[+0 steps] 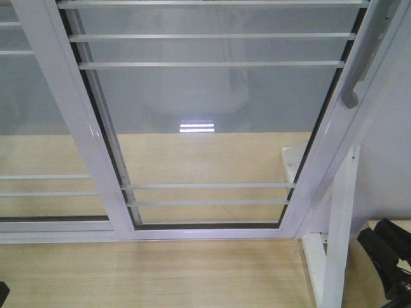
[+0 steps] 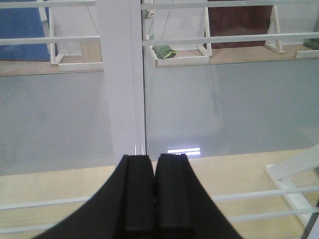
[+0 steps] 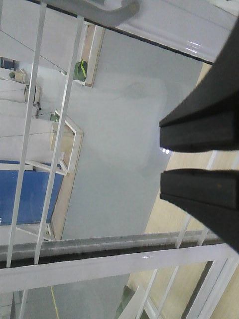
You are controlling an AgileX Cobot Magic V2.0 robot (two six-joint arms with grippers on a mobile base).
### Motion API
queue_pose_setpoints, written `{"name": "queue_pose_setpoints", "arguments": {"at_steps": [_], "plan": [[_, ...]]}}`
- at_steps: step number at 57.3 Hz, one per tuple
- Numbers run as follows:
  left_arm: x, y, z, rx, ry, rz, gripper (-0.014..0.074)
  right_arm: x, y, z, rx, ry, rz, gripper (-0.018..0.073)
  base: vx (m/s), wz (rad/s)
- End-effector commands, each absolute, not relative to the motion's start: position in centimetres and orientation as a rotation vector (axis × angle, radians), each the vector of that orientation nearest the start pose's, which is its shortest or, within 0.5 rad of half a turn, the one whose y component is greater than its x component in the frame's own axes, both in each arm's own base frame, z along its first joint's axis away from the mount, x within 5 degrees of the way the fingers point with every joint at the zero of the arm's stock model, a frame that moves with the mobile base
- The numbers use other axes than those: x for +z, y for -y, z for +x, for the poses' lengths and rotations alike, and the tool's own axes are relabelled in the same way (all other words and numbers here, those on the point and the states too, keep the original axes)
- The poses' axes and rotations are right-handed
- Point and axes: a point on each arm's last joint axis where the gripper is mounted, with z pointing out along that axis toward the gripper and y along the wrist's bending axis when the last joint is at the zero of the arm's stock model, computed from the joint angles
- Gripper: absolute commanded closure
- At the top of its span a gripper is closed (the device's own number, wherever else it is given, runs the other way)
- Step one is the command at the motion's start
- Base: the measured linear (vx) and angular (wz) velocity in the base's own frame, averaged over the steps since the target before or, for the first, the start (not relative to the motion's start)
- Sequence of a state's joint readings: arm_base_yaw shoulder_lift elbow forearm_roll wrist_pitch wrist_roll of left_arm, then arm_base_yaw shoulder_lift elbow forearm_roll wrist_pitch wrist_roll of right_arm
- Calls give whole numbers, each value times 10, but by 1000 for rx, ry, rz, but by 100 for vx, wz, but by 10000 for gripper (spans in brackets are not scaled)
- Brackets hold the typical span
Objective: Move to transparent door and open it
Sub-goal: 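Drive forward up to the transparent sliding door, then raise the right gripper to the door's vertical silver handle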
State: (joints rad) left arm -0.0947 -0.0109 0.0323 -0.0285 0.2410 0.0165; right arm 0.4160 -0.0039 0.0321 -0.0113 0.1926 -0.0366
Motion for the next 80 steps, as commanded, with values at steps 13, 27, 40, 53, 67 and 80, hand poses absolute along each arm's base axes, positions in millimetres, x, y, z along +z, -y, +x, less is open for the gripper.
{"name": "queue_pose_setpoints", "arguments": {"at_steps": [13,27,40,53,67,80], "plan": [[189,6,56,-95,-1635,69,603,193,-24,54,268,-1579,-388,342,0,0],[210,5,55,-97,-1408,54,603,210,-24,53,275,-1396,-361,342,0,0],[235,4,49,-100,-1144,35,603,227,-23,51,272,-1316,-349,342,0,0],[254,6,75,-57,-1327,64,603,276,-28,64,192,-1390,-429,342,0,0],[311,13,149,-37,-1402,76,603,325,-56,126,186,-1459,-459,342,0,0],[333,18,204,-35,-1442,78,603,343,-83,186,192,-1467,-462,342,0,0]]}}
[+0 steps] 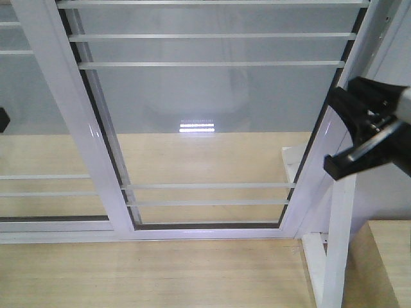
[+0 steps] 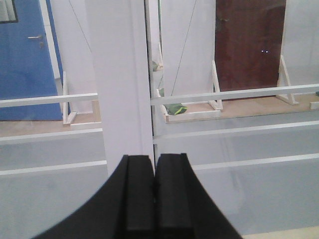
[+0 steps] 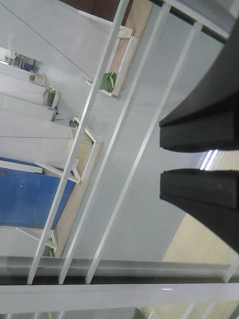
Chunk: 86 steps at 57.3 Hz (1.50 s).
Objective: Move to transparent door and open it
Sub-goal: 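Raise the right gripper to the door's vertical silver handle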
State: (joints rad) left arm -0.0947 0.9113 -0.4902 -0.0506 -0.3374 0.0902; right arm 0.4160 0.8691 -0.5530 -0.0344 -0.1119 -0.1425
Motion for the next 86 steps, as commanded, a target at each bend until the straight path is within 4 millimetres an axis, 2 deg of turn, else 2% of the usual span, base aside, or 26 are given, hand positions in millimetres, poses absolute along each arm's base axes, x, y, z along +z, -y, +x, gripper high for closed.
{"name": "queue_pose_setpoints", "arguments": {"at_steps": [1,6,13,31,41,56,70,86], "plan": [[334,18,204,-35,-1438,78,603,344,-84,189,193,-1462,-461,342,0,0],[336,19,209,-35,-1430,77,603,347,-91,203,202,-1412,-444,342,0,0],[336,19,210,-34,-1429,77,603,347,-95,212,211,-1342,-426,342,0,0],[337,19,210,-34,-1412,75,603,345,-97,217,224,-1322,-406,340,0,0],[336,19,211,-33,-1408,75,601,342,-88,223,287,-1389,-196,334,0,0],[323,20,224,-31,-1465,79,598,324,-84,241,107,-1446,-179,332,0,0],[321,20,229,-28,-1453,78,594,321,-62,250,-81,-1441,-30,330,0,0],[321,20,229,-27,-1452,79,592,324,-10,265,-166,-1544,76,330,0,0]]}}
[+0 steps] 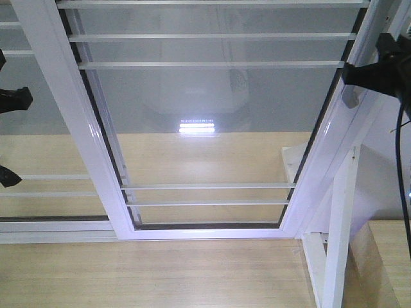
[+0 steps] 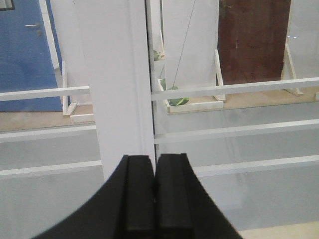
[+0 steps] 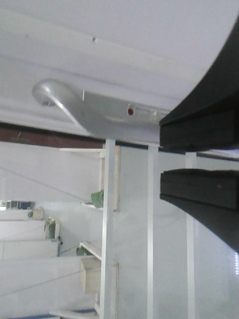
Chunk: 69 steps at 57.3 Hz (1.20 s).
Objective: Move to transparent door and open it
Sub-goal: 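Raise the right gripper to the door's vertical silver handle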
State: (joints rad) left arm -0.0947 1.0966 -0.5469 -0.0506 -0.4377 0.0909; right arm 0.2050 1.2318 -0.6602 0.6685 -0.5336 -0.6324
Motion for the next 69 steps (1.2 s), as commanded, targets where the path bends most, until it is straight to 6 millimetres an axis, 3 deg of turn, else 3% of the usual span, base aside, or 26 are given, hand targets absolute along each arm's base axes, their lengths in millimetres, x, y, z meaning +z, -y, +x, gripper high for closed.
{"name": "queue_pose_setpoints", "arguments": {"at_steps": [1,7,16,31,55,69], "plan": [[321,20,229,-27,-1452,79,592,324,-8,266,-169,-1550,77,330,0,0],[321,20,229,-27,-1452,79,592,328,3,271,-200,-1568,63,330,0,0],[321,20,229,-26,-1452,80,593,332,1,280,-212,-1556,33,330,0,0],[318,21,232,26,-1455,126,593,314,0,298,-208,-1616,36,330,0,0],[287,18,261,14,-1520,30,557,289,3,318,-281,-1614,31,330,0,0],[271,19,272,23,-1548,34,551,277,3,342,-304,-1615,39,330,0,0]]}}
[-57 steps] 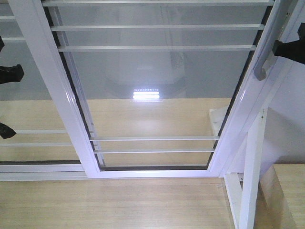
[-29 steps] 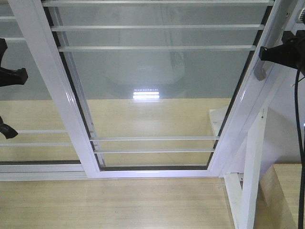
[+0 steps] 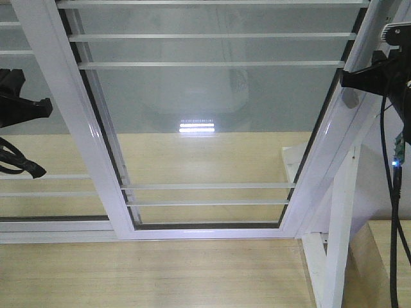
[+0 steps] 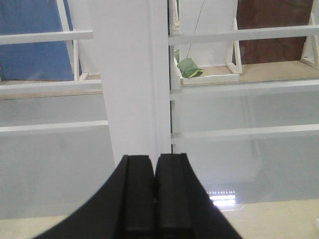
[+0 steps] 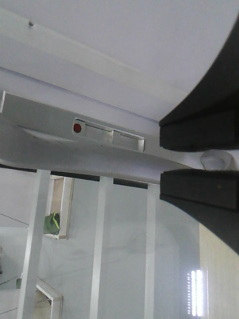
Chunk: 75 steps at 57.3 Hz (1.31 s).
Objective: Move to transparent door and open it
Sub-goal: 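Raise the right gripper to the door's vertical silver handle, then close the right gripper around the silver handle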
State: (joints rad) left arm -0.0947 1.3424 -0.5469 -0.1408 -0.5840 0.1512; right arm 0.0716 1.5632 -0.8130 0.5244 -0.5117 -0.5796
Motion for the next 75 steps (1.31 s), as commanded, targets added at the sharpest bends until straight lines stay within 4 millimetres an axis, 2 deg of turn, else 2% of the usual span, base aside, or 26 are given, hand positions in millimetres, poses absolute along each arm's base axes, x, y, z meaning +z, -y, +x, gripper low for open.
{"name": "queue_pose_setpoints", "arguments": {"at_steps": [1,16,30,38,53,65,75], "plan": [[271,19,273,24,-1545,33,551,277,3,343,-310,-1609,44,330,0,0],[268,19,276,28,-1532,31,543,273,12,347,-372,-1520,144,322,0,0],[270,19,276,31,-1500,28,540,269,6,349,-346,-1565,60,229,0,0],[270,19,276,31,-1501,28,538,269,5,349,-312,-1566,90,190,0,0],[270,19,276,32,-1501,29,533,270,4,349,-287,-1555,97,187,0,0],[270,19,276,32,-1501,29,529,278,6,348,-318,-1459,98,186,0,0],[270,19,276,32,-1501,29,526,279,5,348,-317,-1455,98,146,0,0]]}}
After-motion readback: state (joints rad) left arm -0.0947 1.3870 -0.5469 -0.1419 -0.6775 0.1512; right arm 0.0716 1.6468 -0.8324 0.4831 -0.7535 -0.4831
